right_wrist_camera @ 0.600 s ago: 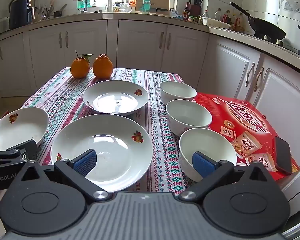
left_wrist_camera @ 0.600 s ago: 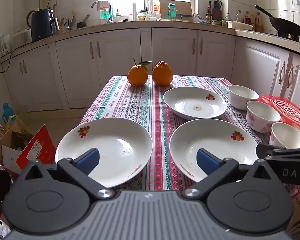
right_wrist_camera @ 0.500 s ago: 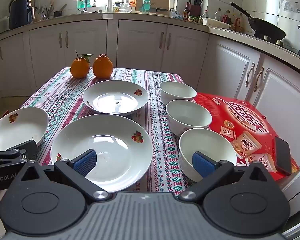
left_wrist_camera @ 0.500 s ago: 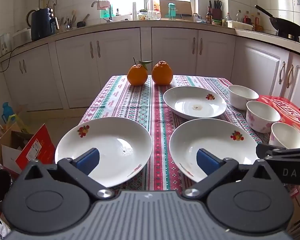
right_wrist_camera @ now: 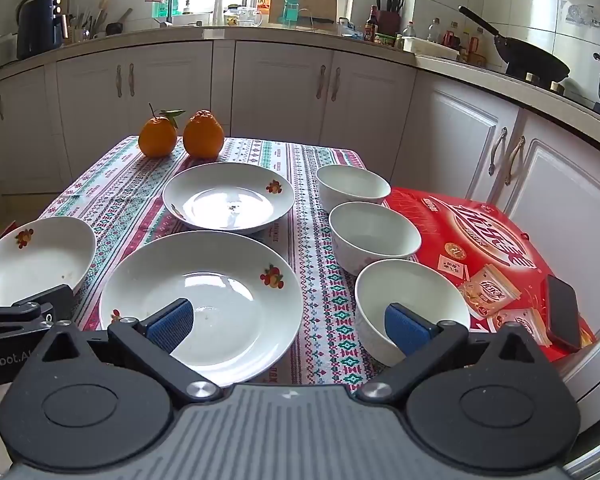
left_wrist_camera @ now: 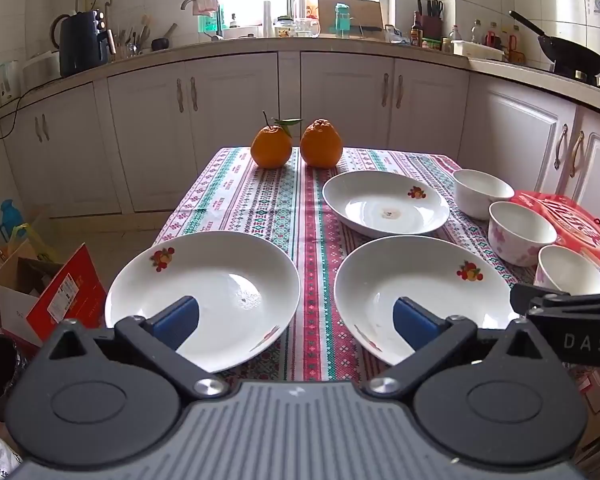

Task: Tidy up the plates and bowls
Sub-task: 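Grasp the large white plate rim with left tool while right tool grasps a deep white plate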

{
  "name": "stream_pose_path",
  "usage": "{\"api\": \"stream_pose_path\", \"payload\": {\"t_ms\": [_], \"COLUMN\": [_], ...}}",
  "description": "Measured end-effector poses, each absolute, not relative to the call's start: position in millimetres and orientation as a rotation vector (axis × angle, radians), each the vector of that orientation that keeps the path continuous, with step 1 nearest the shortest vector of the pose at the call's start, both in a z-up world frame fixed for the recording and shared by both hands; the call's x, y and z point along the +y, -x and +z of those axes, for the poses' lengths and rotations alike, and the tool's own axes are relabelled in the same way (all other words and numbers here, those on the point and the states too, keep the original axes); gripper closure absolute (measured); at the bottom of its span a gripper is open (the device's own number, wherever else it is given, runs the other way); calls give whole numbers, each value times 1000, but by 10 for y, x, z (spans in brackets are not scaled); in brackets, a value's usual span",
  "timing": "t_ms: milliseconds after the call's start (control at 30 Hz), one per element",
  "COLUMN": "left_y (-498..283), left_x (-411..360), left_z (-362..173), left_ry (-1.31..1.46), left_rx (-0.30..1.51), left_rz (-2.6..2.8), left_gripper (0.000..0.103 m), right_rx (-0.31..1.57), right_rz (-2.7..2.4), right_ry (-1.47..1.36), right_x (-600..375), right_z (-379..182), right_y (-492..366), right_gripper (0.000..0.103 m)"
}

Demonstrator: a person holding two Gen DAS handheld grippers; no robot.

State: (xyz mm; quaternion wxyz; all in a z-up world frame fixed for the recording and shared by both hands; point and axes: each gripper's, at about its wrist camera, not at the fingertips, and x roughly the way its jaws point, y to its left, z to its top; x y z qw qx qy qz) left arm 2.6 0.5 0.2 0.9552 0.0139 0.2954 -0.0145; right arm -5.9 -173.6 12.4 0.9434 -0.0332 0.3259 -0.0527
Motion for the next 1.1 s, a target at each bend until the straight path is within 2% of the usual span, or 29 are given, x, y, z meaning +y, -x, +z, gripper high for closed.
{"api": "stream_pose_path", "payload": {"t_ms": [1100], "left_y": [-20], "left_x": [3], "left_z": [9], "left_ry": [-26], "left_rx": [603], "left_rz": [-31], "left_gripper": [1], "right_rx": [661], "right_rz": [-111], "right_ry": [70], "right_x": [-1735], "right_z": [143], "right_y": [70], "right_gripper": [0]}}
